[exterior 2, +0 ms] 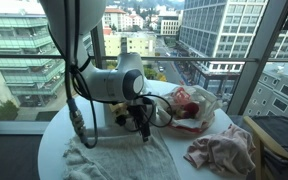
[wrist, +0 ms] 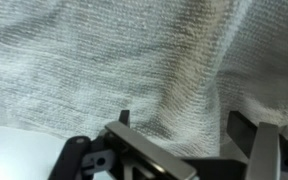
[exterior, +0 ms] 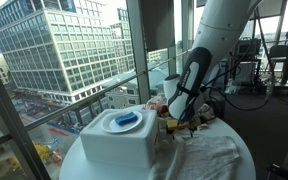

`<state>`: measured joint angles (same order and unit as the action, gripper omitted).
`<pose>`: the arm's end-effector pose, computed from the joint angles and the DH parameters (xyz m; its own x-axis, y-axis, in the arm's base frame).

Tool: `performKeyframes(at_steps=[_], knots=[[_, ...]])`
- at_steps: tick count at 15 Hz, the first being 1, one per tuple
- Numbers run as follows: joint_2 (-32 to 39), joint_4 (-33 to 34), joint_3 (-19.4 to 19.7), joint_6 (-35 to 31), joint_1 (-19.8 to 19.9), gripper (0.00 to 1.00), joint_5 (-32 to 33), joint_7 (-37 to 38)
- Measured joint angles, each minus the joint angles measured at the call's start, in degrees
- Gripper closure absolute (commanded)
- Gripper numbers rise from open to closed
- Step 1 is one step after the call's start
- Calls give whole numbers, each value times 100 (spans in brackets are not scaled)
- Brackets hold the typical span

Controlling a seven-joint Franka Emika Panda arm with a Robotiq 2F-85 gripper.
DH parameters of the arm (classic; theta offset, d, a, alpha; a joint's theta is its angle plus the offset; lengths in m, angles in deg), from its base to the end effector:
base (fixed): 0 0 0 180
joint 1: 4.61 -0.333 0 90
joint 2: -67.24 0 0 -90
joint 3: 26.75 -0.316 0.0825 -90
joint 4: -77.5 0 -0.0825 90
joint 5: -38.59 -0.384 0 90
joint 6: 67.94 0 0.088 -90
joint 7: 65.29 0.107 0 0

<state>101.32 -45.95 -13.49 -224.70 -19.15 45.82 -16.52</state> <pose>0.5576 0.0120 0.1249 0.7805 -0.6134 0.1205 -0.6250 -0.7696 0.1305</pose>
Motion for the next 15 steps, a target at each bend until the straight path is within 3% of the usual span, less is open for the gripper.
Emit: performKeyframes(at_steps=[7, 12, 15], knots=[[-845, -1121, -57, 759, 119, 0, 264, -968], [-976, -1217, -49, 1087, 118, 0, 496, -970], [-968, -1200, -236, 1209, 193, 0, 197, -943]])
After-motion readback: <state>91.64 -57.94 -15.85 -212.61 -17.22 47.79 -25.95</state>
